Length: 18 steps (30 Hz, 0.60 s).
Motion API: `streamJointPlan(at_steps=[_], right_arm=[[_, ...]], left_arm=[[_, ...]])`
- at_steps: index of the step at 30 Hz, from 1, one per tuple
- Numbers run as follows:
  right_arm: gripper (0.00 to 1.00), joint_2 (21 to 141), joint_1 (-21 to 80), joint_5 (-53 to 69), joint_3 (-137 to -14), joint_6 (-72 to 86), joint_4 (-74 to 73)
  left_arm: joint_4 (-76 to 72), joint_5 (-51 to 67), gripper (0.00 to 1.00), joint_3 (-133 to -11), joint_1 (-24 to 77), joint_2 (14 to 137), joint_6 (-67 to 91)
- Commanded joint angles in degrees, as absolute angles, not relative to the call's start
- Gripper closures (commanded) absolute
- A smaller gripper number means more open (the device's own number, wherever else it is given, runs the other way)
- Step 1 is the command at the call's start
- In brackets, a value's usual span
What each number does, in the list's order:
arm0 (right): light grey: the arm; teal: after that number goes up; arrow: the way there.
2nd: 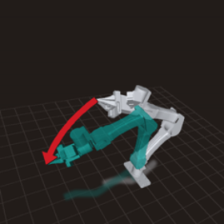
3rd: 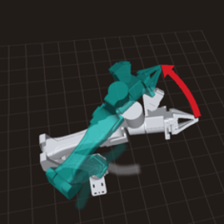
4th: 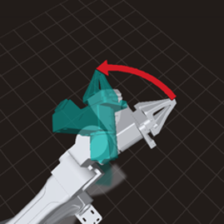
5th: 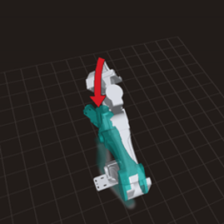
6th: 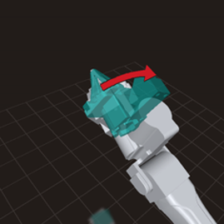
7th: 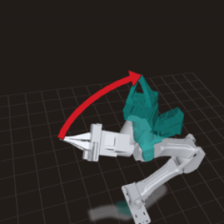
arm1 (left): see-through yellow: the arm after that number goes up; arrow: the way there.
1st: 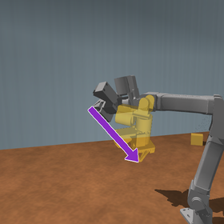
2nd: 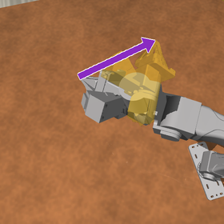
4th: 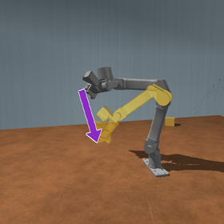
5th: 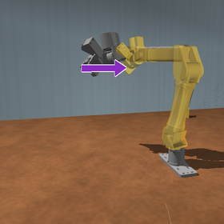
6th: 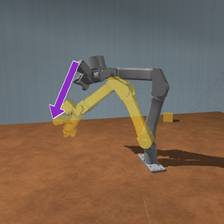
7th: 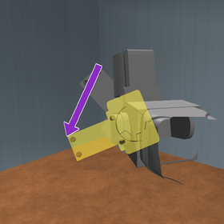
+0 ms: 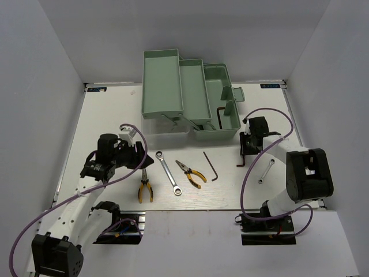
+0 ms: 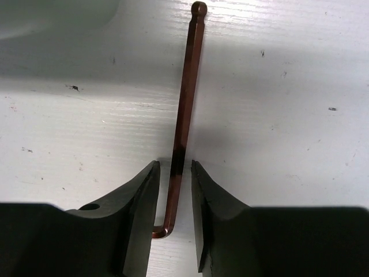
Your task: Sort the tools into containers
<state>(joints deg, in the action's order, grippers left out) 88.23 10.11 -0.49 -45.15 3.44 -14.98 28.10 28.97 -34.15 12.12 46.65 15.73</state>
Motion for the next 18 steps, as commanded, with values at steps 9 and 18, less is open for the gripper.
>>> streamJointPlan(at_steps=[9,18], right_arm=[[1.00,91.7,9.7,-2.2,-46.9,3.4,-24.6],[1.00,75.9,9.1,6.6,-51.8,-5.9,-35.1]], left_arm=[[23.9,33.4,0.62,-41.5,16.5,50.2,18.7],[21.5,27.3,0.52,-44.8,29.3,60.5,20.0]])
